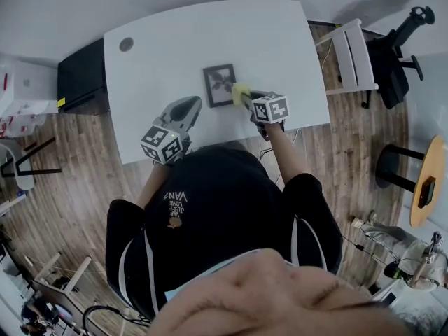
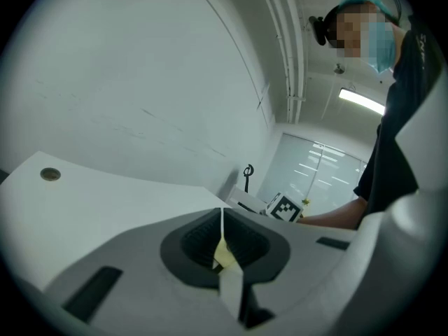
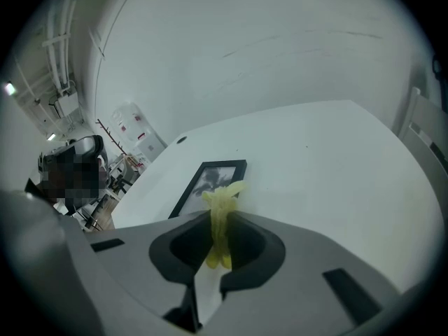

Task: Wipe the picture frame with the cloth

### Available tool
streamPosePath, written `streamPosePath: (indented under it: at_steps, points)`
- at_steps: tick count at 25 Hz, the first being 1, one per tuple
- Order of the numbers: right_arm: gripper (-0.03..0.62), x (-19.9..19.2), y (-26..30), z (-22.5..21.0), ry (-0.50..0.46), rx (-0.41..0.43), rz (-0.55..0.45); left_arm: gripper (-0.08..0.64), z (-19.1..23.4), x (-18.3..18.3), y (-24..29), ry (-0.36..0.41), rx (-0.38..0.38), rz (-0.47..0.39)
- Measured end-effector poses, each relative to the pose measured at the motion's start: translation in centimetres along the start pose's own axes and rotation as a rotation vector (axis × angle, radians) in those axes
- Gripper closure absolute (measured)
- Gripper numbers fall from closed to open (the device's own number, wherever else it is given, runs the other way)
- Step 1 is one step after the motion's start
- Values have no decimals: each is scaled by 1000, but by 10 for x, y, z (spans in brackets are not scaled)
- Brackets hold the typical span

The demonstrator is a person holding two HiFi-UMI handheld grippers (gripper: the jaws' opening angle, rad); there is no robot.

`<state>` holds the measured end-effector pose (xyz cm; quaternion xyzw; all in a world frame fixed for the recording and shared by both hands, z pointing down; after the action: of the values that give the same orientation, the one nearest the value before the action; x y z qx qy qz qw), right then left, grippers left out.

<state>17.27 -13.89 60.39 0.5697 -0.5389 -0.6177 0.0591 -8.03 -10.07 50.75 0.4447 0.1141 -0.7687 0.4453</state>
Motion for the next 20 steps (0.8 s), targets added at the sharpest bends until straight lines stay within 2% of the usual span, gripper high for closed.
streamPosePath:
  at_steps: [4, 8, 20]
  points:
    - [548, 10, -3, 5, 3, -6, -50, 541, 1, 4, 1, 5, -10, -10]
    - [548, 29, -11, 12, -17, -6, -150, 541, 4, 12, -1, 20, -13, -24]
    - [548, 84, -60, 30, -110, -104, -441, 541, 13, 44, 1, 107, -24, -71]
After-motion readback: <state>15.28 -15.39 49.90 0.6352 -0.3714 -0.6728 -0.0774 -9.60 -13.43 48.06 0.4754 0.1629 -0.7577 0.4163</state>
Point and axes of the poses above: the fingertips, and each gripper's own axes: y forward along the fingers, z to its left, x out of its top, the point moved 8 cm from there along -y, backward along the fingers, and after that the axes turned 13 degrees about -y, right-handed, at the moved point
